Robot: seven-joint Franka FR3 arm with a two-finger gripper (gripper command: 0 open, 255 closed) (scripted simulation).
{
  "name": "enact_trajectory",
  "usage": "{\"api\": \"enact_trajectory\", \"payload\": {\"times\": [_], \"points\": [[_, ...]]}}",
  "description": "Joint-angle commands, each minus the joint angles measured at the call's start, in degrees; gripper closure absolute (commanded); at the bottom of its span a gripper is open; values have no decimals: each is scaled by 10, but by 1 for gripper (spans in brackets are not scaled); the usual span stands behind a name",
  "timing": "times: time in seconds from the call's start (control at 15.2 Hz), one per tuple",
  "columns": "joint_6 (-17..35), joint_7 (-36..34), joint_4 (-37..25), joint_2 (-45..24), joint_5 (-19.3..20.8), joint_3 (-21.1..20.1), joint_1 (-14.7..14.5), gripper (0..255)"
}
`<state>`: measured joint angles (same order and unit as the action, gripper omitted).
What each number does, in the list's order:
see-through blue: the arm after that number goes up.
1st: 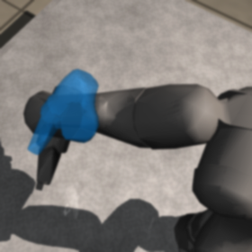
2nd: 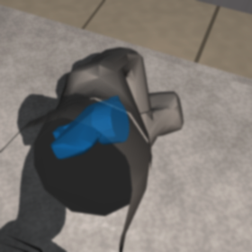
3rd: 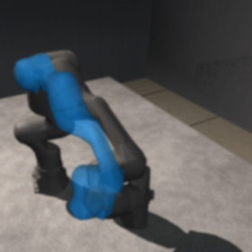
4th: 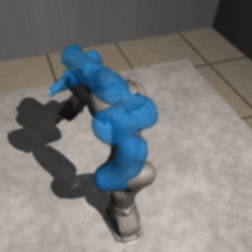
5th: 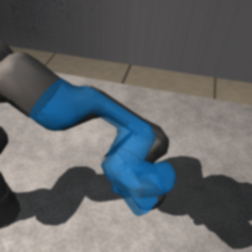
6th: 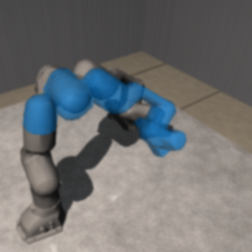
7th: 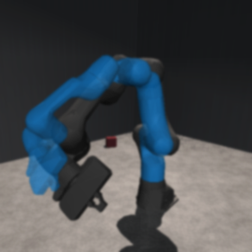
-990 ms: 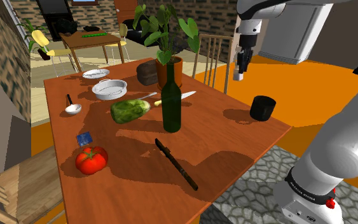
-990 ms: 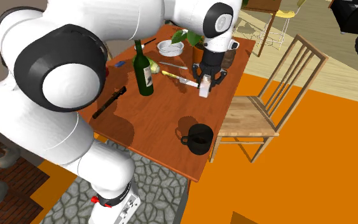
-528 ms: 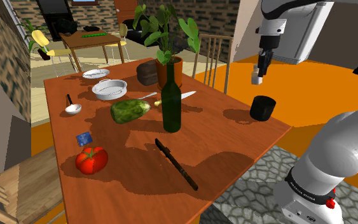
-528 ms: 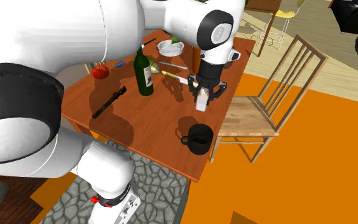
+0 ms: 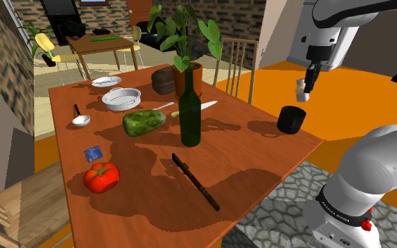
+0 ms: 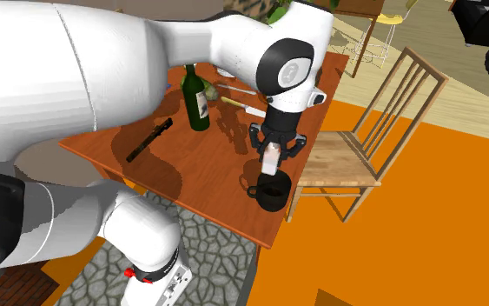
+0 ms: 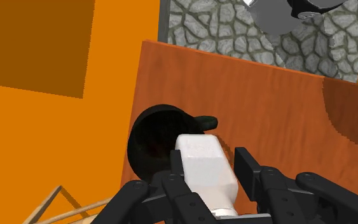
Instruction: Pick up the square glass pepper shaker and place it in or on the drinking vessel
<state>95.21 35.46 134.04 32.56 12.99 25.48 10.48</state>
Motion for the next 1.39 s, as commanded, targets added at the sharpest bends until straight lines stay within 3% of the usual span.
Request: {"api": "enact_trajectory", "payload": {"times": [0.0,0.73,1.25,1.32], "points": [[17,1,15,-2,3,4,1,255],[105,1,85,-20,13,24,4,255],[105,1,85,-20,13,24,4,255],[105,1,85,-20,13,24,4,0]]}}
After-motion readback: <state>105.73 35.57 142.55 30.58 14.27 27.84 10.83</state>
